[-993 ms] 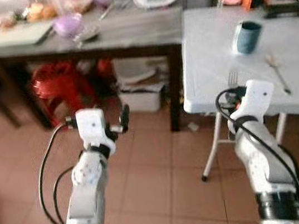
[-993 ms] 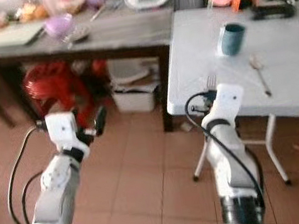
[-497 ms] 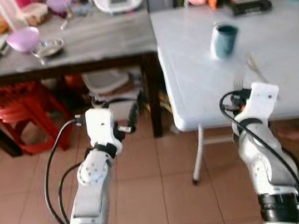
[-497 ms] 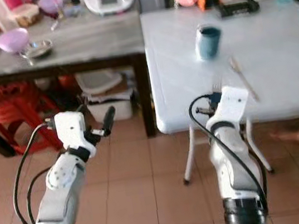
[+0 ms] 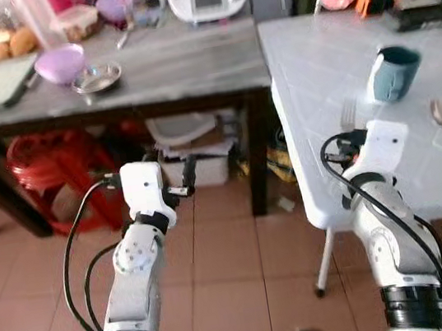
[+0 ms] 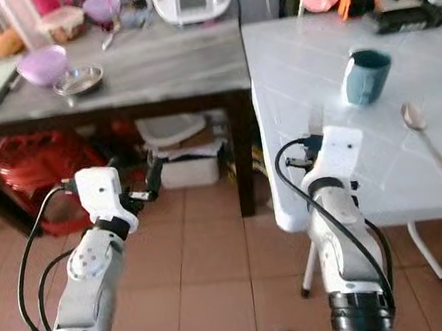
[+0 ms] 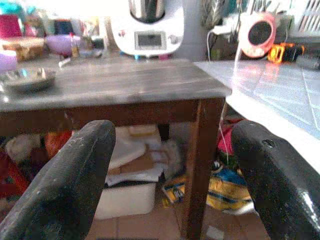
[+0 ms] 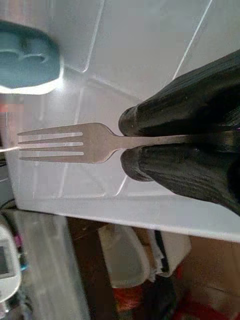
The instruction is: Setting the table
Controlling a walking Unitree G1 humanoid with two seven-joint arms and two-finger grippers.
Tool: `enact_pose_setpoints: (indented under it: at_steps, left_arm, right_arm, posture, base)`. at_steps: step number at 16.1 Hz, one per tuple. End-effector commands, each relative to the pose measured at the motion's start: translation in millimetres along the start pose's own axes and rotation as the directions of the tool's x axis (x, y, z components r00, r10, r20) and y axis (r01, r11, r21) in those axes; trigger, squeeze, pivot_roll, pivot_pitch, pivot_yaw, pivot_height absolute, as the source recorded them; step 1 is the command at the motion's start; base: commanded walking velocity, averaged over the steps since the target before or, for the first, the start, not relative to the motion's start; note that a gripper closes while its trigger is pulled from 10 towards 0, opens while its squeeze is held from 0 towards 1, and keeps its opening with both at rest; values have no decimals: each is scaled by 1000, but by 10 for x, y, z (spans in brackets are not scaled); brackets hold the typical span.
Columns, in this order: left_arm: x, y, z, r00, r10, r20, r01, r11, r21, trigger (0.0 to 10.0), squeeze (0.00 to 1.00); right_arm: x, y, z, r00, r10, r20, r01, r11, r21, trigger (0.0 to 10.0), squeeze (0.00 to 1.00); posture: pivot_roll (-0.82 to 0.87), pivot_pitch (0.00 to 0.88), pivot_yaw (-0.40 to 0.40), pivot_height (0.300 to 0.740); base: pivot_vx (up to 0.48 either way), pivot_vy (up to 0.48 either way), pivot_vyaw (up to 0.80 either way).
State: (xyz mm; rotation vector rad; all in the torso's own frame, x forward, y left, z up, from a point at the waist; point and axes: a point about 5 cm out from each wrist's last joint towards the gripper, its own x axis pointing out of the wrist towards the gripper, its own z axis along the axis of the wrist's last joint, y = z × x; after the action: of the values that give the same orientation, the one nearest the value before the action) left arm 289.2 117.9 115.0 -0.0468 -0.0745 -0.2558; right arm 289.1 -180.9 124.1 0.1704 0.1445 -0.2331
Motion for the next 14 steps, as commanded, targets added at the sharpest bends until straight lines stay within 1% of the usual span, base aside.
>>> enact_pose_setpoints:
  at_steps: [1, 3, 9, 12, 14]
  left_arm:
    - [-19, 116, 21, 999, 32, 5, -32, 999, 25, 10000, 0]
    - [-16, 114, 24, 1000, 29, 7, -30, 999, 25, 10000, 0]
    - [-10, 93, 28, 1000, 25, 11, -25, 999, 27, 10000, 0]
    - [-11, 103, 15, 998, 65, 15, -65, 998, 23, 10000, 0]
    - [-25, 115, -27, 995, 95, 6, -96, 995, 25, 10000, 0]
  right_arm:
    - [-14, 118, 35, 999, 41, 19, -42, 999, 12, 10000, 0]
    - [-15, 118, 31, 999, 42, 17, -42, 999, 12, 10000, 0]
    - [-17, 101, 30, 999, 44, 24, -44, 999, 2, 10000, 0]
    - [-44, 142, 49, 994, 93, 58, -93, 996, -7, 10000, 0]
    - [-61, 134, 26, 993, 104, 60, -102, 994, -22, 10000, 0]
  posture:
    - [-49, 0, 25, 719]
    - [-50, 0, 25, 719]
    - [-51, 0, 25, 719]
    - [-54, 0, 23, 719]
    - [-57, 0, 22, 719]
  base:
    - [270, 398, 0]
    - [253, 409, 0]
    - [0, 444, 0]
    - [0, 450, 0]
    - [0, 446, 0]
